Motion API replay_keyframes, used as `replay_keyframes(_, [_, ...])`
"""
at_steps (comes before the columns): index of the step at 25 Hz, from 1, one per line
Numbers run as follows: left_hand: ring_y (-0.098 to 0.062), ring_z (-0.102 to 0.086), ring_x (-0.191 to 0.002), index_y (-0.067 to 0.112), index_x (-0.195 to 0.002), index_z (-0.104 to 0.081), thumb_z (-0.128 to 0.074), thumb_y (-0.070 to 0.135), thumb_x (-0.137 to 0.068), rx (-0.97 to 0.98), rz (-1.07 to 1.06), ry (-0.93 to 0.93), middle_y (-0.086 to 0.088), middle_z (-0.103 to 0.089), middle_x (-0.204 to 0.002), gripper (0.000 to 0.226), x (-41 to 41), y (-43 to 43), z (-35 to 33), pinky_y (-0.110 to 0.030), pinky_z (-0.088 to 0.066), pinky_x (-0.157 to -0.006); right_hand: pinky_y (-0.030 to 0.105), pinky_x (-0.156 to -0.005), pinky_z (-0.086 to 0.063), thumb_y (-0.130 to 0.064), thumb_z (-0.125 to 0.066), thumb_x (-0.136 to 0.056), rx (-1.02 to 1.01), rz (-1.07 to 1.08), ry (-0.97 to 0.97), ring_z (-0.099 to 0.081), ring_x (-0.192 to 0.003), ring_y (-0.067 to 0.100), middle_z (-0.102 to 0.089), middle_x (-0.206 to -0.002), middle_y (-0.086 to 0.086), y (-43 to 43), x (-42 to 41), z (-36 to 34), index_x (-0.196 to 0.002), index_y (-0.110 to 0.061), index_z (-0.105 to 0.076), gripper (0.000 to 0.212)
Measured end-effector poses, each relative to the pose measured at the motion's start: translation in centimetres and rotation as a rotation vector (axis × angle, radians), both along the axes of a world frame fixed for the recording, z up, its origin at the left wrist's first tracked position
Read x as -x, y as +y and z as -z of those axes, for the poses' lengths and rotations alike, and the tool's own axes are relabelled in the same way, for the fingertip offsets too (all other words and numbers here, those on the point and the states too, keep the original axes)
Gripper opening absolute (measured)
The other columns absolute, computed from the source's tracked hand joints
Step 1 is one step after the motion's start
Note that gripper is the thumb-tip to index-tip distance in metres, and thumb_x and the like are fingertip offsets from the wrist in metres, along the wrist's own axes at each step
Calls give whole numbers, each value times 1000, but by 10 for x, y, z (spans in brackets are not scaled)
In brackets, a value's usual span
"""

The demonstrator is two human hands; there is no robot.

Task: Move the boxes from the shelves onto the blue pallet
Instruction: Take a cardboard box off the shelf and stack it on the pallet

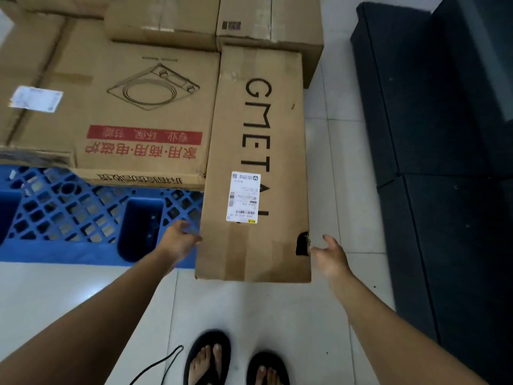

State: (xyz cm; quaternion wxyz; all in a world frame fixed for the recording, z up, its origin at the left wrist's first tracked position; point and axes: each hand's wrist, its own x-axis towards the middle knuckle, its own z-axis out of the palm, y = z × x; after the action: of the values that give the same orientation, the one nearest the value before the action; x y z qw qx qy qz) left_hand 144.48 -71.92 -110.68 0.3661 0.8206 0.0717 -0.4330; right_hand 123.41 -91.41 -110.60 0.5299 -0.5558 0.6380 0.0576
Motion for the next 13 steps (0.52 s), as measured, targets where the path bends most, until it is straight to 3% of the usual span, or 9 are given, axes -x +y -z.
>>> replay_keyframes(2, [-24, -54, -85, 3, -134, -46, -60, 8, -89, -2, 81, -124, -19, -55, -116, 48, -35, -28, -46, -33, -45, -71, 27, -94, -39, -15, -51, -97, 92, -112, -27, -45, -128, 29, -38, -148, 15, -28, -26, -45, -148, -12, -29, 56])
replay_keyframes(5, [-22, -53, -80, 1, -128, -50, -56, 6, -90, 88, 181, -265, -20, -58, -114, 39, -83, -76, -149, -31, -47, -70, 25, -91, -38, -13, -49, -97, 253, -257, -141, -46, -128, 28, -41, -145, 15, -72, -79, -148, -144, -10, -37, 48])
replay_keyframes(8, [-22, -58, -85, 2, -123, -56, -57, 7, -89, 181, 294, -419, -16, -62, -111, 34, -108, -114, -280, -29, -46, -71, 29, -90, -43, -10, -51, -95, 437, -375, -205, -51, -121, 31, -50, -137, 16, -100, -124, -281, -136, -9, -48, 41])
replay_keyframes(13, [-21, -54, -88, 5, -119, -59, -59, 10, -86, 344, 485, -665, -12, -61, -106, 33, -129, -154, -527, -25, -40, -77, 24, -87, -41, -10, -54, -91, 708, -472, -218, -56, -115, 26, -59, -128, 12, -118, -150, -543, -128, -10, -57, 37])
